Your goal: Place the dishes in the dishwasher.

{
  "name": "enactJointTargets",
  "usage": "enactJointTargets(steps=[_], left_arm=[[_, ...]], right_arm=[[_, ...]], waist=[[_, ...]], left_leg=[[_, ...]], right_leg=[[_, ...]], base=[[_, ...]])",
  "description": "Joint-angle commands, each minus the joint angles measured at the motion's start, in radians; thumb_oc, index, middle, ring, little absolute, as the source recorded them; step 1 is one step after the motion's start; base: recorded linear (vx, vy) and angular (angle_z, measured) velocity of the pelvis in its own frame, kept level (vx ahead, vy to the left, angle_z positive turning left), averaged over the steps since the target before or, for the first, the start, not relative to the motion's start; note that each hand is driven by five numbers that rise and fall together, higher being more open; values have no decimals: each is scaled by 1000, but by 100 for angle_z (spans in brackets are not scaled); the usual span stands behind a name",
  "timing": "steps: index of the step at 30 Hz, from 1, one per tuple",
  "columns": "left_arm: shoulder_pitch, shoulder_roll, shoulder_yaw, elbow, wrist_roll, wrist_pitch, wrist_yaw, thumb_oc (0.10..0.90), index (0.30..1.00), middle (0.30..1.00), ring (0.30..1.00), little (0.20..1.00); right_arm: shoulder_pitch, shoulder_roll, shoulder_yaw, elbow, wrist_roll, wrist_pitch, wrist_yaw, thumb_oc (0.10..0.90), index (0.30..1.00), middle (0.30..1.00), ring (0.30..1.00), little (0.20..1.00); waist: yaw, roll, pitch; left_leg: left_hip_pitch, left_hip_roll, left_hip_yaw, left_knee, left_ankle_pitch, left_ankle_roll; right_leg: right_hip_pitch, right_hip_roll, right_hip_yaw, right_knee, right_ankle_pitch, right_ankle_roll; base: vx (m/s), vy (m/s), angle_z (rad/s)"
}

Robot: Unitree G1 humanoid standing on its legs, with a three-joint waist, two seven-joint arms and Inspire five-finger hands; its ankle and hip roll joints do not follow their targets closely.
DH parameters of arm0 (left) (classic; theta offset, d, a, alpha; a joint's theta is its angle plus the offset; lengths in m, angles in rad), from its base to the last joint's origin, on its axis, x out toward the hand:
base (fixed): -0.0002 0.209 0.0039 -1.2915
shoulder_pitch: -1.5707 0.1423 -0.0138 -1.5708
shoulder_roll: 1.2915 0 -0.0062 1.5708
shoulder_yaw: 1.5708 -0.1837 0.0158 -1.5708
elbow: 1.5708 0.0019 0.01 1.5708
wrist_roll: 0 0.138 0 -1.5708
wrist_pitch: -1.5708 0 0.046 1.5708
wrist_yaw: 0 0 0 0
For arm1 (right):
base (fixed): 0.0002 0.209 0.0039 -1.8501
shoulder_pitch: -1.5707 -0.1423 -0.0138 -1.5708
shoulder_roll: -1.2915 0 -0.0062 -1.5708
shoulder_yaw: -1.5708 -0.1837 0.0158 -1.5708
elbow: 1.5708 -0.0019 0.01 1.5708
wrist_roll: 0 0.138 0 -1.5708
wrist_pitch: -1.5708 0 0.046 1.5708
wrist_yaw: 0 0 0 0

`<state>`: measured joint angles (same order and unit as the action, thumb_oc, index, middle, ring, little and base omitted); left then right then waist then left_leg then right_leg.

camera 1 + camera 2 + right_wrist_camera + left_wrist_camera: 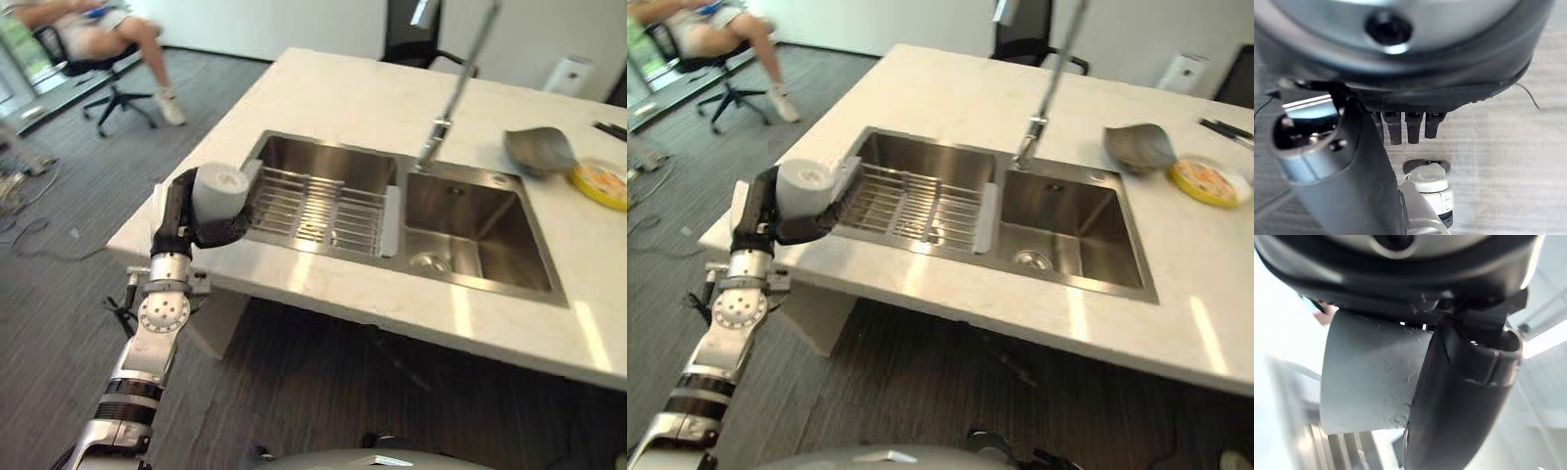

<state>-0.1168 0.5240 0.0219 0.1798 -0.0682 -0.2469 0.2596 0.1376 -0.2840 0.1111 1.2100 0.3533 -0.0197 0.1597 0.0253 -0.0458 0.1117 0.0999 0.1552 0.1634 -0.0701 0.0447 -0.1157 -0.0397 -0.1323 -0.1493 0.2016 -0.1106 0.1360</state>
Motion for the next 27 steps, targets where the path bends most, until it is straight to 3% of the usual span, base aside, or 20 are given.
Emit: enactJointTargets(steps=[1, 3, 5, 7, 8, 10, 13, 16, 19, 21, 23, 24, 25, 26, 27], left_arm=[[-73, 108, 115, -73, 5, -70, 31, 400, 300, 300, 300, 300], [-49, 139, 191, -97, 3, -59, 45, 400, 300, 300, 300, 300], [-42, 155, 201, -91, 15, -55, 44, 400, 300, 300, 300, 300], [9, 149, 232, -115, 35, -45, 42, 400, 300, 300, 300, 300], [10, 148, 234, -117, 35, -45, 42, 400, 300, 300, 300, 300], [54, 138, 246, -136, 58, -27, 24, 400, 300, 300, 300, 300], [100, 136, 270, -180, 70, -22, 1, 400, 300, 300, 300, 300], [170, 134, 320, -204, 54, -35, -19, 400, 300, 300, 300, 300], [164, 116, 315, -194, 38, -30, -14, 400, 300, 300, 300, 300], [151, 120, 314, -185, 39, -29, -9, 400, 300, 300, 300, 300], [142, 119, 300, -191, 39, -30, -16, 400, 300, 300, 300, 300], [130, 118, 268, -198, 40, -35, -35, 400, 300, 300, 300, 300], [128, 117, 265, -196, 39, -36, -36, 400, 300, 300, 300, 300], [127, 105, 228, -179, 25, -31, -57, 400, 300, 300, 300, 300], [132, 100, 196, -163, 23, -26, -75, 400, 300, 300, 300, 300]], right_arm=[[-49, -3, 45, -35, -35, -33, 22, 800, 900, 900, 900, 900], [-41, -23, 98, -102, -88, -51, 24, 800, 900, 900, 900, 900], [-45, -27, 112, -119, -91, -52, 30, 800, 900, 900, 900, 900], [-50, -41, 113, -126, -93, -56, 26, 800, 900, 900, 900, 900], [-50, -42, 114, -126, -93, -56, 26, 800, 900, 900, 900, 900], [-31, -46, 111, -121, -123, -53, 19, 800, 900, 900, 900, 900], [-9, -44, 99, -105, -140, -52, 17, 800, 900, 900, 900, 900], [-38, -48, 52, -30, -119, -28, 14, 800, 900, 900, 900, 900], [-41, -47, 45, -16, -117, -24, 14, 800, 900, 900, 900, 900], [-27, -56, 38, -25, -110, -26, 22, 800, 900, 900, 900, 900], [-24, -56, 33, -26, -111, -28, 16, 800, 900, 900, 900, 900], [-27, -55, 11, -21, -102, -24, 2, 800, 900, 900, 900, 900], [-25, -57, 9, -21, -102, -24, 2, 800, 900, 900, 900, 900], [-13, -60, -26, -8, -103, -21, -16, 800, 900, 900, 900, 900], [-4, -65, -46, 4, -105, -21, -22, 800, 900, 900, 900, 900]], waist=[[52, -7, -25], [89, -19, 14], [91, -18, 37], [100, 2, 76], [97, 5, 76], [109, 19, 107], [102, 21, 107], [110, -2, 67], [108, -7, 50], [90, -10, 45], [70, -7, 36], [27, -1, 14], [28, -1, 11], [-12, 8, -8], [-23, 20, -22]], left_leg=[[-170, -82, -2, -8, 76, 18], [-234, -33, -28, 39, 131, -42], [-254, -17, -42, 69, 141, -56], [-275, 40, -42, 82, 184, -76], [-277, 42, -46, 81, 188, -75], [-273, 75, -26, 87, 208, -78], [-265, 82, 15, 114, 192, -63], [-209, 96, 74, 184, 116, -69], [-161, 125, 91, 232, 72, -69], [-106, 167, 136, 267, 14, -70], [-71, 186, 173, 266, -2, -73], [-15, 227, 265, 235, 18, -82], [-9, 222, 267, 217, 28, -83], [24, 270, 371, 173, 72, -93], [32, 276, 410, 134, 97, -97]], right_leg=[[233, 52, -24, -90, -79, -9], [239, 92, -56, -136, -80, -44], [255, 103, -70, -150, -90, -59], [279, 125, -143, -171, -104, -83], [279, 128, -146, -172, -101, -83], [290, 115, -228, -148, -121, -115], [293, 101, -285, -159, -98, -110], [263, 55, -347, -204, -51, -102], [246, 39, -400, -212, -33, -105], [235, 22, -446, -209, -19, -101], [231, 11, -466, -205, -4, -90], [208, -22, -513, -200, 22, -79], [206, -24, -514, -198, 24, -77], [187, -60, -573, -191, 46, -63], [181, -74, -603, -184, 55, -53]], base=[[-137, -224, 71], [-274, -336, 88], [-233, -217, 71], [-251, -154, 129], [-200, -10, 157], [-199, 29, 116], [-141, 60, 137], [-175, 193, 85], [-161, 164, 80], [-118, 207, 53], [-87, 319, 75], [-89, 320, 93], [-175, 646, 144], [-96, 475, 132], [-101, 474, 147]])
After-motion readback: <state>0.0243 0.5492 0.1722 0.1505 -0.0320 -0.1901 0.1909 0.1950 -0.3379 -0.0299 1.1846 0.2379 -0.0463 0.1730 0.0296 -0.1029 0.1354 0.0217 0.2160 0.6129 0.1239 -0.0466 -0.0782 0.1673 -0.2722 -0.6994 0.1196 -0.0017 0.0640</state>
